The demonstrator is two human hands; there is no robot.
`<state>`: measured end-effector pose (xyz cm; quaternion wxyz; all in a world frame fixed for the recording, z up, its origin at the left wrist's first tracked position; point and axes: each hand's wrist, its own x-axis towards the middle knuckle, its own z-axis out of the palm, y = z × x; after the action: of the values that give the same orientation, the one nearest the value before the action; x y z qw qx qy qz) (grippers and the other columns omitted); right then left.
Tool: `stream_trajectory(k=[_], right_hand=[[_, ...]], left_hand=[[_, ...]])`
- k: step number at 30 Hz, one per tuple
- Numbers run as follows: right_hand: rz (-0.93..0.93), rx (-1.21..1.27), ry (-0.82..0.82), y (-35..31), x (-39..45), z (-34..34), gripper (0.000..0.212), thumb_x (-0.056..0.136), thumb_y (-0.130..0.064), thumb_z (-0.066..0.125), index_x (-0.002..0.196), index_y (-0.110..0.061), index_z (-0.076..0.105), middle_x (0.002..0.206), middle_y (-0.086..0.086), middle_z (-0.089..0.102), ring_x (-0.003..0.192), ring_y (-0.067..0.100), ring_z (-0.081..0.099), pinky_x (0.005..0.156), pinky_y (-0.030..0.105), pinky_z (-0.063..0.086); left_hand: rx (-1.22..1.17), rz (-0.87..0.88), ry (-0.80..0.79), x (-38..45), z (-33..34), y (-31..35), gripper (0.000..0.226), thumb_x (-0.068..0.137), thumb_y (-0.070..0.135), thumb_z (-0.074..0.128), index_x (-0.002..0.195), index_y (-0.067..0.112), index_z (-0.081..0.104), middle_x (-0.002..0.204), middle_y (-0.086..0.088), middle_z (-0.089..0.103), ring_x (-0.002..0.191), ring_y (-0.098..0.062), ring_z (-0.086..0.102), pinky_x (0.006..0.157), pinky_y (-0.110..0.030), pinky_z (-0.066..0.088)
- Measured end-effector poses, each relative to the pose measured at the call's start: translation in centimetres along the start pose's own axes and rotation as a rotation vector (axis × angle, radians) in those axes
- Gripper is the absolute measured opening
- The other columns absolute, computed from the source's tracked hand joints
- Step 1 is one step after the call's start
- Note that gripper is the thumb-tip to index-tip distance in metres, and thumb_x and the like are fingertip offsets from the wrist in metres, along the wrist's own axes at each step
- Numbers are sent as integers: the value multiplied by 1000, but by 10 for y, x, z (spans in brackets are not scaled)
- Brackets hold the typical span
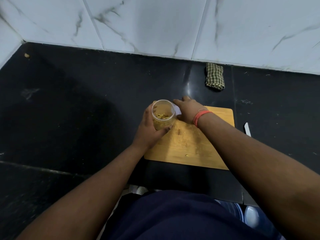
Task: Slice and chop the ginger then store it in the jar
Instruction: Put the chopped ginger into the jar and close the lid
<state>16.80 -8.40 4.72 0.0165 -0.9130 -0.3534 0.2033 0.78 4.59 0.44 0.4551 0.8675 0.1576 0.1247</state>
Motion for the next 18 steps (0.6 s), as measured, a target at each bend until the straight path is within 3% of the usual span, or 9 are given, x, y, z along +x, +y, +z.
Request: stream_trajectory(k=[2, 5, 9, 13, 18], right_hand=[[-25, 47, 121, 3, -12, 3, 62, 90, -29, 63, 146, -25, 37, 143, 12, 40, 127, 34, 42, 100, 44, 46], [-95, 153, 346, 9, -38, 17, 34, 90, -23, 61, 123, -16, 58, 120, 8, 53, 109, 28, 49, 92, 37, 45], [-288, 249, 244, 13, -81, 47, 8, 88, -19, 64, 95, -16, 66, 94, 1, 60, 93, 22, 56, 85, 32, 45], [-394, 236, 175, 17, -108, 72, 5, 87, -21, 68, 90, -17, 66, 93, -1, 60, 91, 18, 55, 84, 31, 47], [-442, 121, 241, 16, -123, 92, 11, 81, -3, 65, 88, -12, 64, 90, 5, 58, 85, 23, 55, 70, 37, 52]], left_hand=[[-2, -7, 3, 0, 0, -1, 100, 77, 55, 78, 152, 28, 19, 150, 4, 36, 132, -12, 43, 99, -31, 44], [-11, -9, 15, 0, 1, 0, 100, 77, 52, 80, 152, 26, 20, 150, 4, 37, 133, -10, 42, 102, -28, 42], [-9, -6, 30, 0, 2, -2, 100, 76, 48, 82, 153, 23, 22, 151, 2, 37, 134, -11, 41, 103, -25, 39], [1, -7, 21, 0, 3, -2, 101, 77, 50, 81, 153, 27, 18, 151, 4, 35, 133, -9, 40, 100, -25, 38], [11, -9, 20, -1, 2, -2, 101, 77, 53, 78, 153, 28, 17, 152, 4, 34, 134, -12, 41, 99, -28, 39]])
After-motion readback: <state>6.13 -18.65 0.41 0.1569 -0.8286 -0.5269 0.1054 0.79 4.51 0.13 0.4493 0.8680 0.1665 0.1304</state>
